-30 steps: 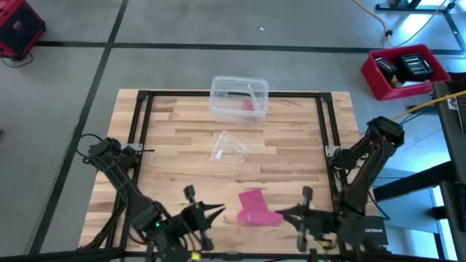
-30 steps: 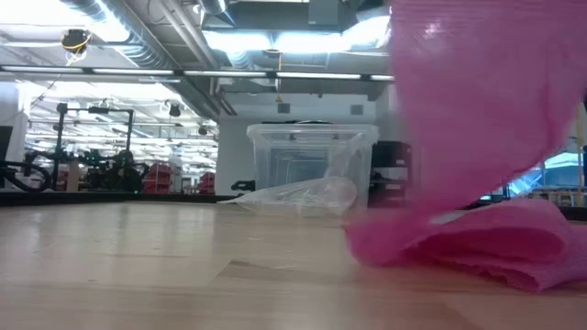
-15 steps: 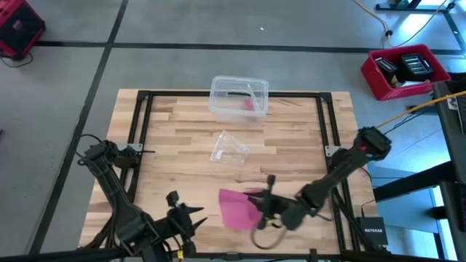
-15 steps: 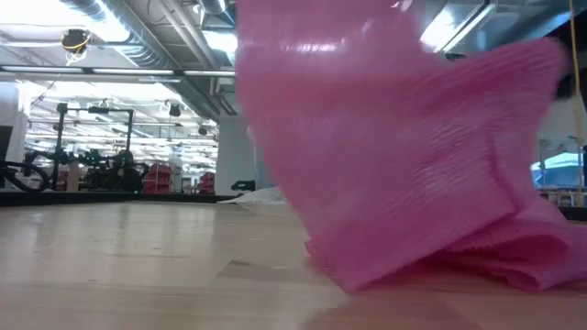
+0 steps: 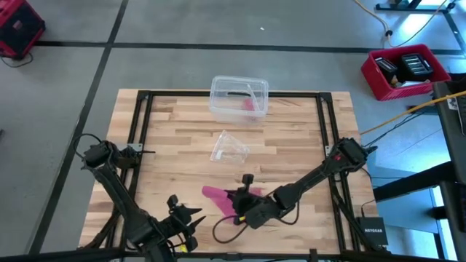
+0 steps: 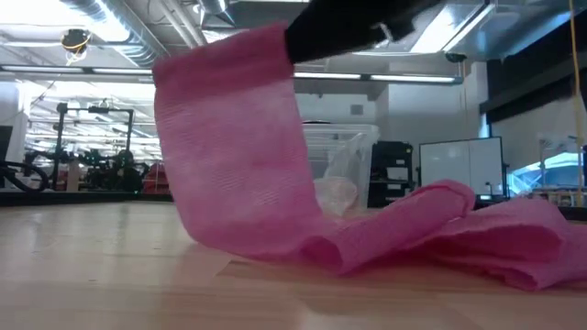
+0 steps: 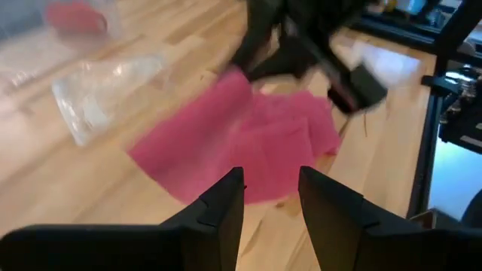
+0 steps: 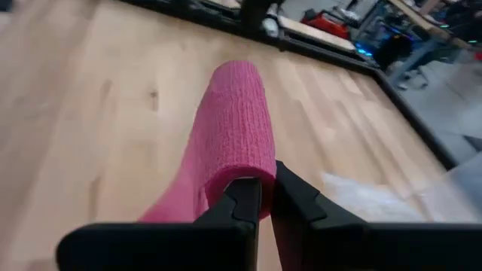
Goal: Roll bandage
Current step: Roll the pink bandage
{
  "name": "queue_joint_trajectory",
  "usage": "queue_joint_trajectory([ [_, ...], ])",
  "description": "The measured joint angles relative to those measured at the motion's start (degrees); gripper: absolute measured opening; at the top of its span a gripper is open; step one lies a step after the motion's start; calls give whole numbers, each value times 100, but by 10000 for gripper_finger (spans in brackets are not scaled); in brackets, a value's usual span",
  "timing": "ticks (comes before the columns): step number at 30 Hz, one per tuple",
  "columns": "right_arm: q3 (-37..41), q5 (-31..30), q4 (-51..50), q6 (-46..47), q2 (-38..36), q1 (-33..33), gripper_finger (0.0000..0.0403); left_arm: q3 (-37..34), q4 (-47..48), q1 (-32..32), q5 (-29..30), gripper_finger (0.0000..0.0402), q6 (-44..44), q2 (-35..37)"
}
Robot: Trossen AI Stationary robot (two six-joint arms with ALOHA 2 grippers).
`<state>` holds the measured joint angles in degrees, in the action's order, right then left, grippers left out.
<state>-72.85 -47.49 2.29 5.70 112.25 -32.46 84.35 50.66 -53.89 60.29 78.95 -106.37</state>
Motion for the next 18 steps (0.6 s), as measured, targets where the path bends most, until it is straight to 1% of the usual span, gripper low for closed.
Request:
queue_joint_trajectory([
  [4,-385,-355,-636,-126,-2,-4,24,-833,-974,105,43,119,142,-4],
  [7,-498,-168,-636,-146,-2,-8,24,-1433,-1652,286,350,119,207,-2],
  [10,-512,-89,-643,-116,20,-8,24,-1833,-2176,484,704,119,367,-2],
  [13,-514,-113,-806,-36,102,-8,25,-2014,-2310,617,781,119,560,-2],
  [18,-514,-128,-1046,293,254,-4,25,-2157,-2261,737,770,119,1122,-2],
])
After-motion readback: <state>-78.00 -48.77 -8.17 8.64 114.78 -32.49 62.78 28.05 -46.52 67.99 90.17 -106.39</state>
